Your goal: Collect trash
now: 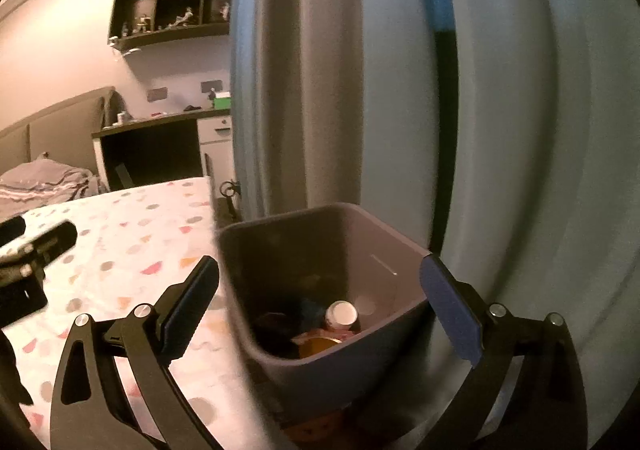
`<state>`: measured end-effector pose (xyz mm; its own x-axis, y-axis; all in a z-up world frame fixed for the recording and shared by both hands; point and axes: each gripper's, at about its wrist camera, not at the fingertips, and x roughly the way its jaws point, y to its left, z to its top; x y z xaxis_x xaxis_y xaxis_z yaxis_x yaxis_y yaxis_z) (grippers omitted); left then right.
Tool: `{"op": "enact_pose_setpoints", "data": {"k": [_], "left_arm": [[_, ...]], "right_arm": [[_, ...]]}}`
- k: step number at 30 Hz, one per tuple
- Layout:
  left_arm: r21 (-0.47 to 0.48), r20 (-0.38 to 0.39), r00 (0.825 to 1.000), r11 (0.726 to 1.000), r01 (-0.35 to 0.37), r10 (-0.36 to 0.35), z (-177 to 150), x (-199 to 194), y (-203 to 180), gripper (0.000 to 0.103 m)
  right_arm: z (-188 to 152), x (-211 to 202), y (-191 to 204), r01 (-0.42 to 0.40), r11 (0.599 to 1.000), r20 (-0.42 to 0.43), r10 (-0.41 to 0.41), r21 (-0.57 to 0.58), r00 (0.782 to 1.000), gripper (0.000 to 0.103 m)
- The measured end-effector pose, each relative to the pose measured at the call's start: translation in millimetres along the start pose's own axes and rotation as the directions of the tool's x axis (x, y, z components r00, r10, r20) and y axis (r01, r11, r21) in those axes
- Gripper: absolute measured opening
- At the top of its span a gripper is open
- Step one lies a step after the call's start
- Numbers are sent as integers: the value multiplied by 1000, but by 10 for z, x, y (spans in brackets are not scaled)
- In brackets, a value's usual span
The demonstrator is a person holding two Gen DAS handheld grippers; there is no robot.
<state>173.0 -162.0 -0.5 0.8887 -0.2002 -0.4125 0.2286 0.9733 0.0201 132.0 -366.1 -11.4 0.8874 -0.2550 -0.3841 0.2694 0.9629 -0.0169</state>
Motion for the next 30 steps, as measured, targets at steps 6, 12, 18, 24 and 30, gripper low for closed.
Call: {"op": "enact_pose_setpoints", "data": {"k": [6, 12, 18, 24, 30], "left_arm": [[-39, -28, 999, 999, -32, 31, -216, -348, 350, 97], [-63, -33, 997, 995, -76, 74, -362, -656, 654, 97], [-77, -25, 997, 994, -77, 75, -464, -905, 816, 97], [-87, -12, 997, 993, -83, 82, -512, -1057, 916, 97], [-105, -6, 996, 991, -86, 85, -540, -1151, 980, 97]], "right_arm": [[-32, -354, 310, -25, 1000, 9, 25, -13, 1000, 96], [-70, -678, 565, -37, 999, 15, 38, -14, 999, 96], [-140, -928, 735, -46, 999, 15, 47, -22, 999, 96], [-177, -1077, 831, -53, 998, 25, 54, -33, 998, 96], [-179, -1160, 878, -64, 997, 37, 65, -38, 997, 96]]}}
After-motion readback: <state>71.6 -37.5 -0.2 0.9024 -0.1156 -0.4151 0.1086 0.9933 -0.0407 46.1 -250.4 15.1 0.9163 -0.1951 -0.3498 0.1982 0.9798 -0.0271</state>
